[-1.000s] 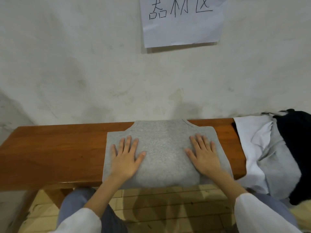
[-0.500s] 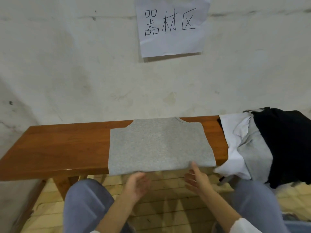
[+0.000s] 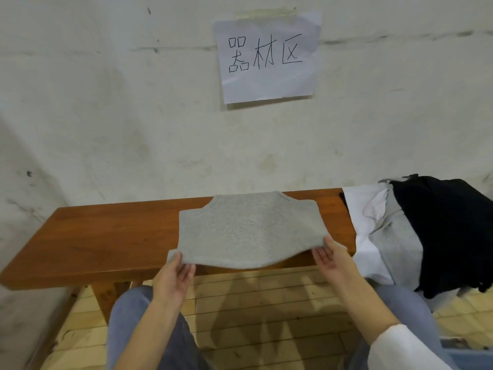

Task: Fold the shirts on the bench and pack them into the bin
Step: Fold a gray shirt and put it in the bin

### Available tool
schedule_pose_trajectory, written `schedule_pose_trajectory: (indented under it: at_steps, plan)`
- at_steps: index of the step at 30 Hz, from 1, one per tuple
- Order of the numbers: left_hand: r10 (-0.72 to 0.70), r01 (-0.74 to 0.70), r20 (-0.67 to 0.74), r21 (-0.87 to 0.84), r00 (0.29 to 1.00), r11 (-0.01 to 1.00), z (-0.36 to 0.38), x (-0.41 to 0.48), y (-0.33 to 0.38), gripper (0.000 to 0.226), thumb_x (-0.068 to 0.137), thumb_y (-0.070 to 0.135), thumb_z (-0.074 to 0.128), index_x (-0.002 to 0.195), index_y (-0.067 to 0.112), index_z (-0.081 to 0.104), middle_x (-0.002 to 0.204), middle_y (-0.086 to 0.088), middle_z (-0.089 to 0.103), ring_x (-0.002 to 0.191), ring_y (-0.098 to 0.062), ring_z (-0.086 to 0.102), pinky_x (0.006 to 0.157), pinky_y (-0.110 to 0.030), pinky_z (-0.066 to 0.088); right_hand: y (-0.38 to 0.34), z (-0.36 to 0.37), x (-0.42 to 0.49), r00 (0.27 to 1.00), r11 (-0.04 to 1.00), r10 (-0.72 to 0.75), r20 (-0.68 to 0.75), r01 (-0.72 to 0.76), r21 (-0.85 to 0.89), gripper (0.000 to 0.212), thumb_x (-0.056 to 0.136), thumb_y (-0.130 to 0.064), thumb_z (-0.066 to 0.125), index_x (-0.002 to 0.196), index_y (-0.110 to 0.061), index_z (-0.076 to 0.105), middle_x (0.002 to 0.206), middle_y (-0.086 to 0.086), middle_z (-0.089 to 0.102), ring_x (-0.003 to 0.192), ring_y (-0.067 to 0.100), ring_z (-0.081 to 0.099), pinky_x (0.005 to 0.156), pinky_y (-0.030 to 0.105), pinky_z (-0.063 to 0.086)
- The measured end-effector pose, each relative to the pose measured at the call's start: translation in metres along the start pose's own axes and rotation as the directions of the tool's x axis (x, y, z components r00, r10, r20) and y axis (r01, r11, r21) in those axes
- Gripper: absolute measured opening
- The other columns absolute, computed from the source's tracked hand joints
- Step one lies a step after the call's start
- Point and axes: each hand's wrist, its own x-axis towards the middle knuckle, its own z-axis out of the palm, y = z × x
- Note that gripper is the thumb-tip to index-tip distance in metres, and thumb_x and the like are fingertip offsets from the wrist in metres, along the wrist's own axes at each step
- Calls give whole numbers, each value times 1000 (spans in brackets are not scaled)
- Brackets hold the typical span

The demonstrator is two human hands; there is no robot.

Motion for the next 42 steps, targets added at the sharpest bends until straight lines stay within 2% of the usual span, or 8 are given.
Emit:
schedule_pose_trajectory:
  at_steps: [2, 7, 15, 18, 23, 30, 39, 42]
  plan:
    - [17, -17, -11, -23, 1000, 1000, 9, -5, 16, 9, 91, 14, 60, 98, 10, 55, 96, -9, 61, 86, -17, 59, 55, -21, 57, -15, 15, -6, 999, 997, 29, -17, -27, 76, 37, 87, -11, 64, 122, -7, 53, 108, 11, 64, 97, 22, 61, 84, 33, 51]
    - [90, -82, 61, -111, 994, 990, 49, -24, 58, 14, 89, 24, 63, 96, 14, 57, 91, -1, 61, 80, -9, 58, 57, -17, 52, -49, 49, -28, 986, 952, 124, 112, -150, 266, 35, 80, -13, 71, 111, -4, 56, 111, 15, 63, 101, 27, 62, 79, 34, 55]
    - [242, -204, 191, -197, 951, 959, 99, -49, 104, 13, 95, 24, 52, 95, 12, 59, 79, -2, 68, 80, -14, 65, 68, -24, 58, -90, 94, -41, 954, 955, -274, 120, 256, 147, 17, 96, -20, 48, 82, -12, 52, 48, -4, 63, 46, 6, 64, 57, 22, 57]
    - [255, -211, 240, -195, 937, 958, 115, -43, 110, 16, 97, 25, 46, 89, 15, 57, 62, 0, 71, 85, -16, 64, 83, -31, 54, -99, 109, -37, 924, 930, -364, 120, 354, 95, 21, 97, -19, 42, 78, -12, 48, 54, 3, 63, 50, 13, 63, 65, 29, 57]
    - [202, -194, 254, -58, 946, 979, 150, -11, 114, 18, 100, 30, 40, 89, 22, 52, 109, -1, 64, 117, -19, 54, 99, -40, 36, -107, 137, 2, 956, 964, -246, 158, 259, -63, 33, 98, -22, 36, 65, -18, 33, 40, -2, 29, 35, 13, 27, 52, 27, 37]
    - [314, -301, 343, -90, 885, 949, 210, 1, 173, 21, 101, 31, 38, 90, 22, 54, 137, -3, 52, 115, -18, 53, 103, -39, 33, -155, 210, -5, 911, 958, -278, 306, 286, 18, 19, 99, -25, 43, 83, -16, 50, 119, 9, 57, 122, 23, 51, 105, 40, 38]
    - [393, -384, 296, -89, 871, 919, 173, -3, 164, 20, 101, 30, 42, 100, 17, 57, 108, -2, 61, 110, -20, 58, 103, -40, 41, -146, 178, -16, 889, 946, -316, 331, 323, 37, 10, 96, -22, 50, 90, -14, 53, 101, 7, 59, 94, 22, 61, 97, 39, 47]
    - [324, -314, 204, -80, 924, 946, 136, 3, 130, 19, 101, 27, 42, 104, 14, 55, 110, -4, 58, 116, -23, 54, 103, -39, 41, -109, 129, -9, 931, 958, -278, 237, 286, 2, 13, 96, -20, 47, 84, -14, 49, 76, 3, 58, 57, 14, 57, 72, 32, 53]
